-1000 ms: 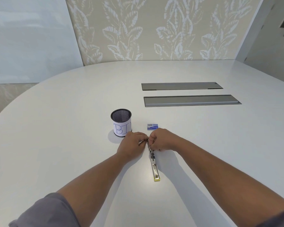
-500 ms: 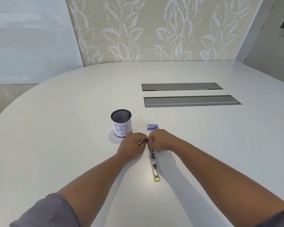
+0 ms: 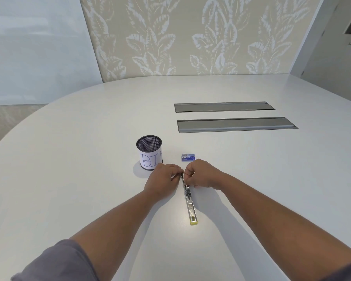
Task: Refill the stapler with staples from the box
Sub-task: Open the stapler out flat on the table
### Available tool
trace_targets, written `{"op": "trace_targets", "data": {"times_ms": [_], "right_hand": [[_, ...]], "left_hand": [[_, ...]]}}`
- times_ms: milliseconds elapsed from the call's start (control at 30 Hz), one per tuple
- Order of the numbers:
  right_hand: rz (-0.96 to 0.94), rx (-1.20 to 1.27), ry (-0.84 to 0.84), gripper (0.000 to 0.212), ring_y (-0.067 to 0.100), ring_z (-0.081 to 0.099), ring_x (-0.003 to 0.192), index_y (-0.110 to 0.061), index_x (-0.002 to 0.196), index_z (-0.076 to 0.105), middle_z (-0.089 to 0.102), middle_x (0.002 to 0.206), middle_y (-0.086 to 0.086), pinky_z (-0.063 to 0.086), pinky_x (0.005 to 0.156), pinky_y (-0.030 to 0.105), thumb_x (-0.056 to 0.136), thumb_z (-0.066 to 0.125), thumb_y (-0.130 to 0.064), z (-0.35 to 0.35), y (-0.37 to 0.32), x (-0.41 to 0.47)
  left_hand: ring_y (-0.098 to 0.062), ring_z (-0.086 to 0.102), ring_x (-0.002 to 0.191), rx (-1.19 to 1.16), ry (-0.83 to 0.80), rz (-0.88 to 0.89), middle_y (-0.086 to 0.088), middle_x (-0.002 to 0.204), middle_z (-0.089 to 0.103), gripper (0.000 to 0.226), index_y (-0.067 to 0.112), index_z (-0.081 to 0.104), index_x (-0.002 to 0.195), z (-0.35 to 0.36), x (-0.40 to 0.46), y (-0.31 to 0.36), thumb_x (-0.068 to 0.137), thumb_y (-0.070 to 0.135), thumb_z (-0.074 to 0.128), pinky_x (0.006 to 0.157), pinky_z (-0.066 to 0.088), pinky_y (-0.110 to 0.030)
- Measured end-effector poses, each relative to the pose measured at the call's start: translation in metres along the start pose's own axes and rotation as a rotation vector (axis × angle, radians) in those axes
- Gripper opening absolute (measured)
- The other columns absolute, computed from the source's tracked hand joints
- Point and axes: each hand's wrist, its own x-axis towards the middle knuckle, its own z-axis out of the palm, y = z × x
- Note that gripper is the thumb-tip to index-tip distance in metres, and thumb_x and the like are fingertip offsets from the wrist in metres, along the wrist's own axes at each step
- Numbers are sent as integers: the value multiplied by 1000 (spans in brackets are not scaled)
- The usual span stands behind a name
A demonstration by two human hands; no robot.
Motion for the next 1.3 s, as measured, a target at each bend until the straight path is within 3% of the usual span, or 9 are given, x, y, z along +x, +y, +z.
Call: {"op": "trace_targets", "data": {"times_ms": [133,467,633,833,900,1033,1133,1233,1300], "right_hand": [[-26,86,-17,7,20,54,57,0,76,67,64,65,7,46,59,29,71,63,3,0,6,-1],[-23,313,-38,6,16,58,54,3,80,68,64,65,10,47,54,24,78,64,7,-3,12,-4],[-19,409,27,15,10,55,51,-10,77,67,63,64,2,42,51,24,82,69,4,-2,14,-2],[16,517,87,10,8,54,60,-10,94,71,58,65,-8,44,56,22,86,74,-4,-1,15,4],[-9,528,115,11,9,56,65,-14,90,71,63,71,-8,46,60,24,86,74,-4,-3,8,6],[-149,503,242,14,10,54,65,-17,86,70,62,73,-2,48,58,21,86,74,-3,-9,-22,20],[-231,471,317,11,4,52,61,-16,88,71,61,71,-6,46,54,15,87,74,-5,-10,-49,34],[-281,356,357,7,-3,48,52,-18,87,72,62,71,-14,38,45,9,88,73,-11,-7,-69,48],[-318,273,371,6,0,49,56,-17,88,73,63,73,-15,39,52,13,87,72,-12,-4,-77,58]], "left_hand": [[-11,66,105,-5,11,6,23,115,73,34,38,75,110,-2,0,1,89,34,48,93,53,-35],[-6,67,102,-16,10,15,23,112,74,31,38,75,108,-6,-1,5,89,29,53,91,54,-35],[-9,68,98,-44,9,32,22,107,75,28,35,75,106,-9,-3,8,89,24,55,89,55,-38],[-11,66,85,-69,-8,35,20,95,74,27,35,72,102,-10,-3,9,90,22,52,81,54,-36],[-12,65,81,-76,1,45,18,91,74,25,30,74,99,-9,-4,9,91,21,53,79,52,-34],[-15,64,104,-52,-18,-18,22,116,73,31,34,74,114,-6,-3,4,92,27,53,94,53,-33],[-17,63,110,-77,-28,-40,20,121,72,31,33,74,115,-5,-4,3,92,25,55,97,54,-37],[-17,59,107,-52,0,-32,20,120,72,30,34,75,114,-6,-5,6,93,22,56,95,52,-32],[-17,61,103,-34,-1,-27,21,119,72,31,35,74,112,-5,-5,5,93,24,53,92,50,-33]]}}
